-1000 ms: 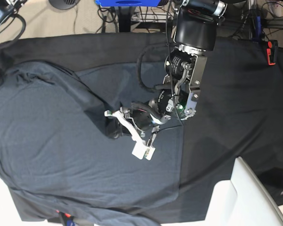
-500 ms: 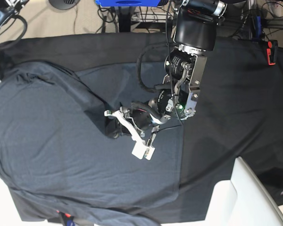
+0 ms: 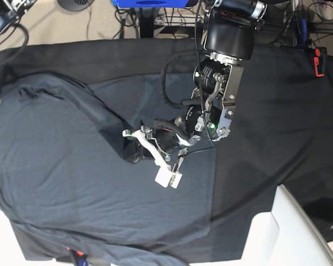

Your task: Fold the T-shirt properly

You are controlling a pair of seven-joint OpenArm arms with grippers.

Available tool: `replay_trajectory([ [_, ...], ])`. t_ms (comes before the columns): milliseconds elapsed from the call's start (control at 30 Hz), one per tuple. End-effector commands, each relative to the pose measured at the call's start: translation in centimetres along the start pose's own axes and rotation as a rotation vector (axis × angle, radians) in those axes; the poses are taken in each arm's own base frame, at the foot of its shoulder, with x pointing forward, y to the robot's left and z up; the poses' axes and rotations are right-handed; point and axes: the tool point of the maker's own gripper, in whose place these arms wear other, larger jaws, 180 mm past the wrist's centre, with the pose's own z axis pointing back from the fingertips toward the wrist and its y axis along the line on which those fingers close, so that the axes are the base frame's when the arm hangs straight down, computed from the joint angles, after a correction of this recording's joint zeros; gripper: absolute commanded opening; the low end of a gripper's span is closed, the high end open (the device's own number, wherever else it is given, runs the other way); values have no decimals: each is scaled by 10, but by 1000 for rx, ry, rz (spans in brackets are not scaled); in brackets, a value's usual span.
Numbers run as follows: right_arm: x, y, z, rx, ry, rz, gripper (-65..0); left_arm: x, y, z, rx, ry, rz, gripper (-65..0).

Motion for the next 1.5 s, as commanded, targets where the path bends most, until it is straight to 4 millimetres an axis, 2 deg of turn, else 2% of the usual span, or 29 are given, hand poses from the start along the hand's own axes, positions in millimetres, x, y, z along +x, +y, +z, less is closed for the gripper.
replay_trajectory([
  [0, 24, 2, 6, 2, -49, 24, -650, 19, -11, -1, -35, -53, -12, -650],
  [267, 35, 4, 3, -34, -56, -51, -650, 24, -14, -1, -42, -63, -16, -650],
  [467, 48, 7, 1, -57, -52, -110, -650, 47, -21, 8, -48, -125, -50, -650],
  [733, 65, 19, -1, -54, -69, -157, -650, 51, -21, 8, -48, -129, -54, -650],
  [867, 55, 29, -13, -48, -23, -155, -650, 66, -23, 7, -52, -150, -76, -650],
  [1033, 56, 41, -22, -22, -13, -179, -650, 82, -25, 7, -56, -172, -100, -650],
  [1300, 67, 44, -23, -16, -56, -189, -650, 75, -14, -5, -44, -134, -68, -650],
  [1467, 68, 37, -27, -60, -71, -262, -650, 86, -18, -6, -52, -169, -72, -650],
])
